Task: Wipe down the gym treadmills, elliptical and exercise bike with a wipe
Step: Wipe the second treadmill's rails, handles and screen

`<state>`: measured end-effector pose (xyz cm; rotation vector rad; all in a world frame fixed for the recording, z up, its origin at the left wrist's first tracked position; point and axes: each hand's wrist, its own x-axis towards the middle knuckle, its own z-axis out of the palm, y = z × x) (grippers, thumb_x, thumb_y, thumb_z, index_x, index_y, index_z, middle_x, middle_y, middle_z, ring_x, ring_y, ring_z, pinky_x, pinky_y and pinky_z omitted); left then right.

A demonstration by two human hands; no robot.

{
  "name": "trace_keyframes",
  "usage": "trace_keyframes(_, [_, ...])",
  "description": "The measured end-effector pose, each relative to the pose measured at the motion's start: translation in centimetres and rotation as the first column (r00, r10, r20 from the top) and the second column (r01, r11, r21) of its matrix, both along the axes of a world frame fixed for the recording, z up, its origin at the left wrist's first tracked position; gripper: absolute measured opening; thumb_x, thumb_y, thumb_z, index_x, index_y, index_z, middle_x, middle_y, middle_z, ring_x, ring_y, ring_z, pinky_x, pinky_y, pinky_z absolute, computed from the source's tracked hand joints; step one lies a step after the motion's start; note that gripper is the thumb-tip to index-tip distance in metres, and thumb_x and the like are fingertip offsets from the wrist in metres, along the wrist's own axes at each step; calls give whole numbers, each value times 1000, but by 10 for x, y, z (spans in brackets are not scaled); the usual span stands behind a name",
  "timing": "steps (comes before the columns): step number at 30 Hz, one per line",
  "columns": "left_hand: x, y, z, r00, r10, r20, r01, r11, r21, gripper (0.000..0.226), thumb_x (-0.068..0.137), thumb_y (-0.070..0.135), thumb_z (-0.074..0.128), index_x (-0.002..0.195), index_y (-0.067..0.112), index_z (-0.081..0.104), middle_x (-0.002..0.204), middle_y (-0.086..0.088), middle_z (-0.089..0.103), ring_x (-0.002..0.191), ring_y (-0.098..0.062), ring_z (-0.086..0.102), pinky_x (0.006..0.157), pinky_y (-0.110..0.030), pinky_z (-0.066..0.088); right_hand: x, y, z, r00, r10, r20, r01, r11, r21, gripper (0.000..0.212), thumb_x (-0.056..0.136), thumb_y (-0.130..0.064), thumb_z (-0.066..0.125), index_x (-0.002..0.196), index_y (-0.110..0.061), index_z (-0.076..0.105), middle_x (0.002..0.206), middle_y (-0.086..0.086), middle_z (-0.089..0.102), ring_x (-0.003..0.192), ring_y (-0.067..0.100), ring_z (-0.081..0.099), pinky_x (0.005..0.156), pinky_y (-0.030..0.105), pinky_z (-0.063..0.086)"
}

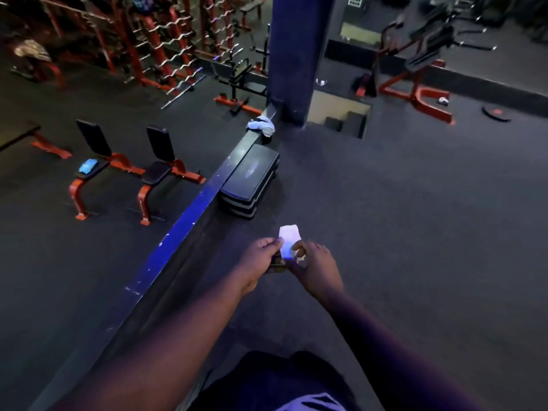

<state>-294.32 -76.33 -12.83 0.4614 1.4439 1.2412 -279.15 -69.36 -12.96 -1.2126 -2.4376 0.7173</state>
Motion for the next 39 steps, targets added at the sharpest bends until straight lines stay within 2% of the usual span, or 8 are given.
trace_keyframes(10, [-68, 109, -18, 981, -16, -193, 19, 1000, 14, 25, 107, 25, 53, 90, 15, 69, 75, 4, 73, 67, -6, 69, 61, -24, 51, -59, 119, -8, 998, 38, -53, -42, 996, -83, 15, 88, -34, 76, 83, -20, 76, 73, -7, 66, 70, 13, 58, 64, 29, 35])
trace_keyframes(15, [-102, 173, -103, 914, -1, -405, -9, 1000, -23, 31, 107, 32, 51, 83, 14, 60, 78, 1, 74, 76, -17, 76, 66, -33, 53, -97, 206, -89, 990, 76, -122, -107, 956, -272, 33, 84, -35, 82, 61, -27, 59, 62, -7, 61, 56, 1, 52, 54, 20, 37])
trace_keyframes(18, [-124, 235, -189, 815, 37, -579, -63, 998, -24, 36, 105, 38, 51, 83, 11, 60, 83, -8, 72, 78, -27, 71, 73, -44, 56, -121, 271, -161, 963, 92, -251, -182, 914, -362, 25, 86, -27, 81, 68, -14, 70, 63, -8, 66, 57, -5, 54, 55, 15, 40])
trace_keyframes(21, [-125, 280, -250, 731, 13, -682, -58, 997, -43, 29, 107, 28, 52, 86, 10, 64, 86, -5, 69, 79, -17, 61, 74, -35, 50, -129, 327, -218, 937, 81, -339, -242, 853, -463, 21, 88, -20, 79, 79, -3, 72, 65, -8, 67, 56, -6, 52, 54, 15, 40])
trace_keyframes(26, [-137, 314, -212, 578, -187, -794, 78, 982, -174, 39, 106, 26, 54, 67, 26, 45, 65, 11, 48, 62, -4, 44, 62, -33, 35, -132, 381, -198, 932, 40, -360, -251, 788, -563, 17, 93, -16, 73, 79, -9, 68, 59, -6, 62, 54, 2, 49, 54, 19, 40])
trace_keyframes(30, [-175, 334, -192, 496, -249, -832, 51, 965, -258, 23, 98, 31, 61, 83, 14, 63, 80, 2, 67, 77, -16, 62, 71, -39, 48, -175, 429, -174, 924, 10, -383, -235, 804, -546, 19, 100, -20, 62, 84, -9, 62, 65, 1, 56, 56, 7, 50, 52, 19, 45])
trace_keyframes(34, [-200, 343, -195, 543, -170, -822, -66, 968, -244, 13, 94, 28, 66, 88, 17, 68, 86, 3, 70, 79, -13, 63, 65, -27, 45, -227, 449, -176, 925, 76, -373, -267, 829, -491, 31, 102, -26, 59, 82, -4, 51, 68, -3, 43, 52, 0, 36, 48, 17, 31])
trace_keyframes(39, [-249, 346, -207, 644, -43, -764, -162, 968, -191, 13, 94, 19, 64, 83, 25, 64, 83, 9, 65, 80, -13, 63, 74, -33, 50, -303, 453, -181, 922, 212, -323, -344, 832, -436, 23, 103, -27, 56, 81, -19, 53, 71, -9, 53, 62, 4, 49, 58, 24, 36])
